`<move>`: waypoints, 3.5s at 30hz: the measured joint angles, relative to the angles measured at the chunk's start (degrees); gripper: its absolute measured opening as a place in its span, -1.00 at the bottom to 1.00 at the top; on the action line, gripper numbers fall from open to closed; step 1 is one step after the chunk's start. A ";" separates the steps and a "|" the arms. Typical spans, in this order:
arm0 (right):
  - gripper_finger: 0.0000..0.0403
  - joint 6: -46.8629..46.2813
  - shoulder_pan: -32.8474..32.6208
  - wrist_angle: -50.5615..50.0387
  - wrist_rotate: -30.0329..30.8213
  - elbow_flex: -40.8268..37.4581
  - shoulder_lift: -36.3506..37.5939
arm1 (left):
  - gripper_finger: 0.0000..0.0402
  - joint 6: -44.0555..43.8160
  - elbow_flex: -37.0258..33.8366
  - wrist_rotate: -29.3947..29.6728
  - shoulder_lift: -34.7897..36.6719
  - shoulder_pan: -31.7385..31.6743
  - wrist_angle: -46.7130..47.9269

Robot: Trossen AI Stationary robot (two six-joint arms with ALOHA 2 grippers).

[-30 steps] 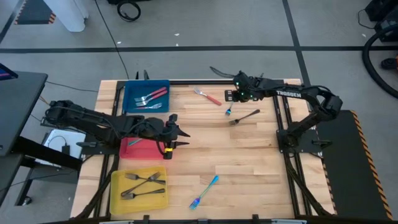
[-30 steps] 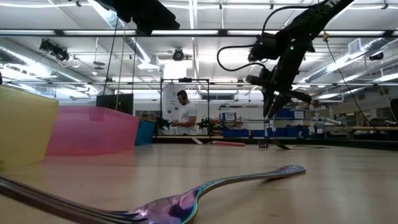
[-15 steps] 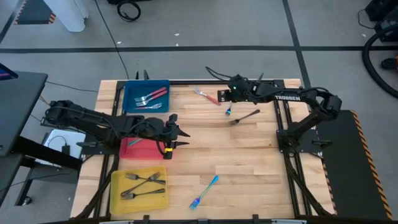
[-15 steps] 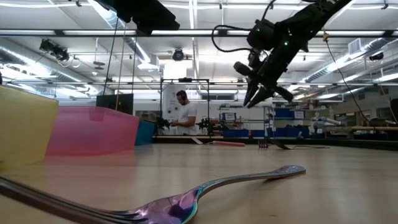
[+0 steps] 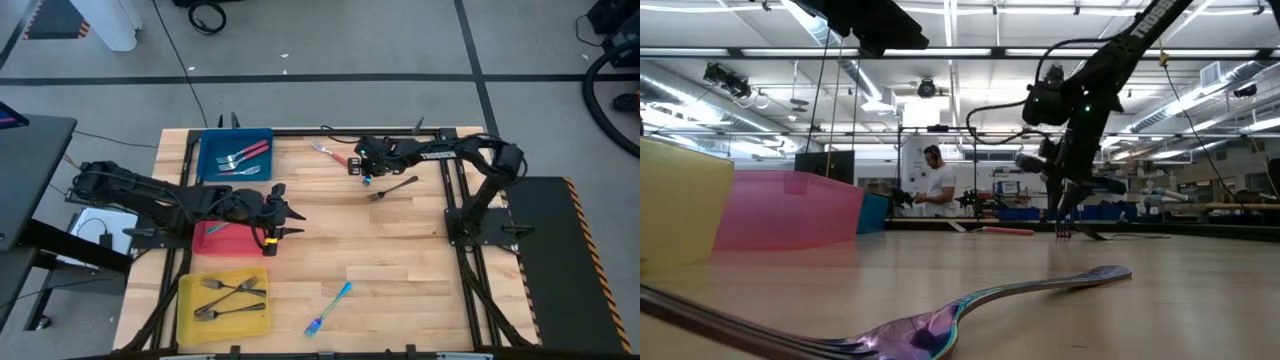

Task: Sort silverware by color (type)
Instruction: Put the blue fork into the pink bin

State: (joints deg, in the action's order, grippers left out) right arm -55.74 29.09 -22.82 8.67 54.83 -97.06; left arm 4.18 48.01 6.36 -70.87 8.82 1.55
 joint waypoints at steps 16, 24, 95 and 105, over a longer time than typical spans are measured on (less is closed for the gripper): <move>-0.65 0.27 1.55 -5.97 2.05 1.33 -2.71 | -0.32 -0.52 0.00 0.01 0.00 0.05 1.15; -0.65 -0.81 2.66 -5.33 1.72 1.37 -3.14 | -0.32 -0.52 0.00 0.04 0.00 0.04 1.28; -0.96 9.58 4.39 -4.46 -1.48 0.89 -2.74 | -0.32 -0.52 0.00 0.06 0.00 0.03 2.46; -0.96 15.72 0.55 -6.76 -1.12 1.15 10.10 | -0.32 -0.56 0.00 0.05 -0.01 0.03 2.61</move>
State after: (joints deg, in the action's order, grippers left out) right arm -40.02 29.64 -29.58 7.54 55.99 -86.96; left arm 3.61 48.01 6.41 -70.88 8.85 4.16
